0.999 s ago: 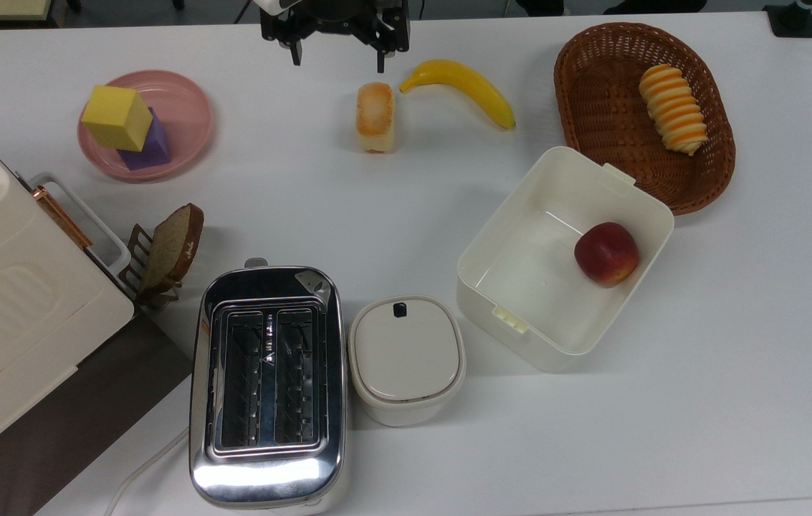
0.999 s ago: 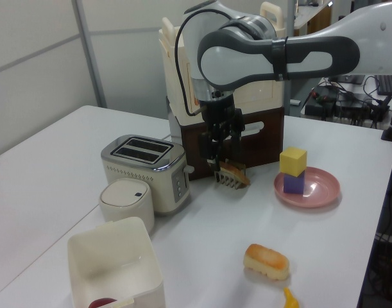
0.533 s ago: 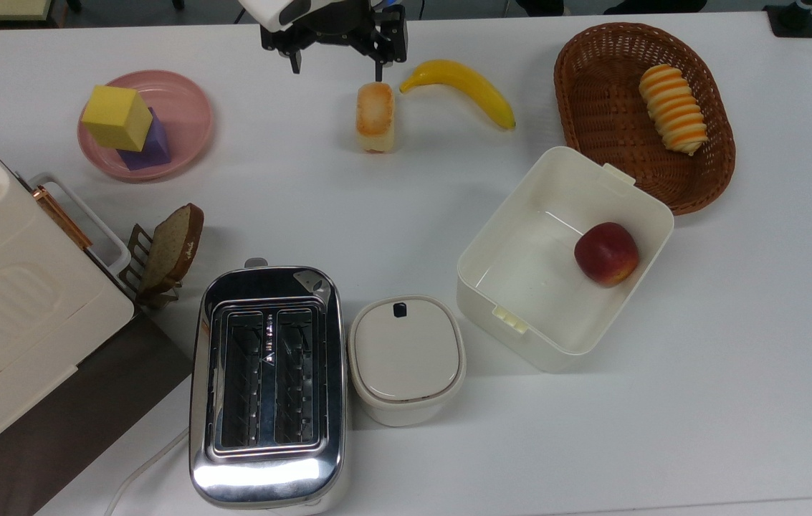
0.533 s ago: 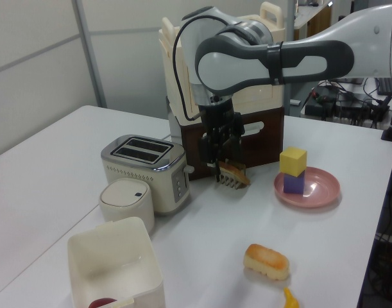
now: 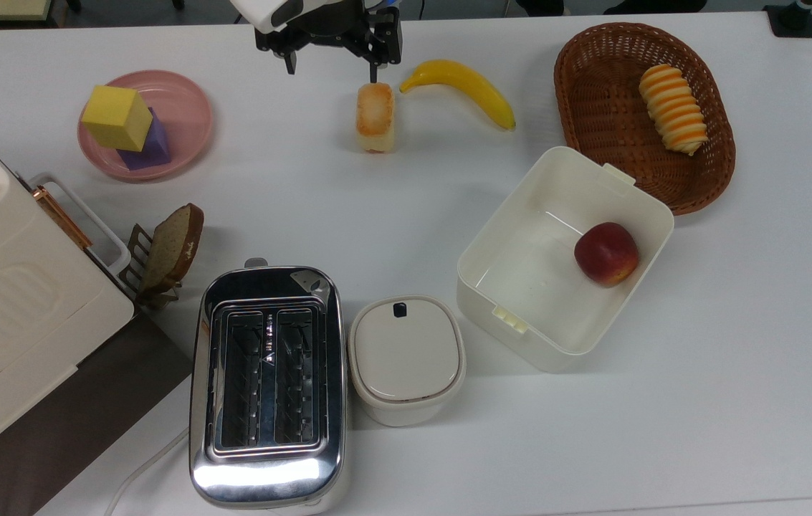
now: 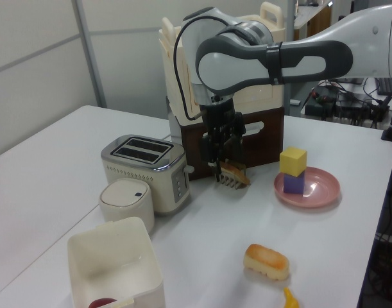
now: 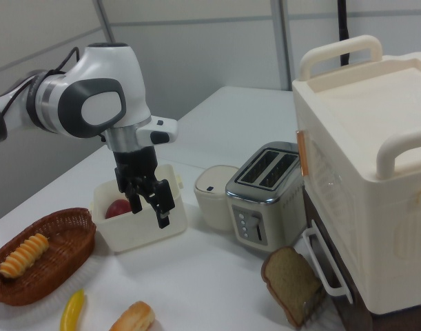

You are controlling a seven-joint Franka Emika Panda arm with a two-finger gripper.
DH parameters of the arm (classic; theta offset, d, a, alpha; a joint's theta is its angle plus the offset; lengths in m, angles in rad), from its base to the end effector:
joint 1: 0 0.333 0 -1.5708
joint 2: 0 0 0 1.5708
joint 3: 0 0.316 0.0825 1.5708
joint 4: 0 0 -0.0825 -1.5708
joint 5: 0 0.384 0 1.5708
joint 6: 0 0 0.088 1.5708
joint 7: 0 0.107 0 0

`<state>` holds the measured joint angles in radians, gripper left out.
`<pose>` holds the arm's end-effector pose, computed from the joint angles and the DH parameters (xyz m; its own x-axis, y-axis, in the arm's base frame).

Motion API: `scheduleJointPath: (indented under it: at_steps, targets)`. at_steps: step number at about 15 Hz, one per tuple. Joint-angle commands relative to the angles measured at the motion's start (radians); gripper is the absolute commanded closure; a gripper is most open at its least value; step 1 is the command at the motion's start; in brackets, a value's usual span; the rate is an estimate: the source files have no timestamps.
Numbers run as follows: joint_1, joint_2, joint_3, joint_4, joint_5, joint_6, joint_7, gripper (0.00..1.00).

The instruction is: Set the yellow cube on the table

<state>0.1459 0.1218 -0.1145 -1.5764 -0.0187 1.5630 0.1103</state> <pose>0.5839 0.0199 0.5523 0.9883 -0.0802 -0.1296 -0.0747 -0.9961 0.0470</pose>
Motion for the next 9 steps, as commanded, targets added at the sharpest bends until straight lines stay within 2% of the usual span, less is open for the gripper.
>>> scheduleJointPath:
  at_steps: [1,9]
  targets:
    - [0.008,-0.010,-0.008,-0.011,-0.014,0.019,-0.014,0.00]
    - [-0.042,-0.011,-0.011,-0.007,-0.015,0.025,-0.038,0.00]
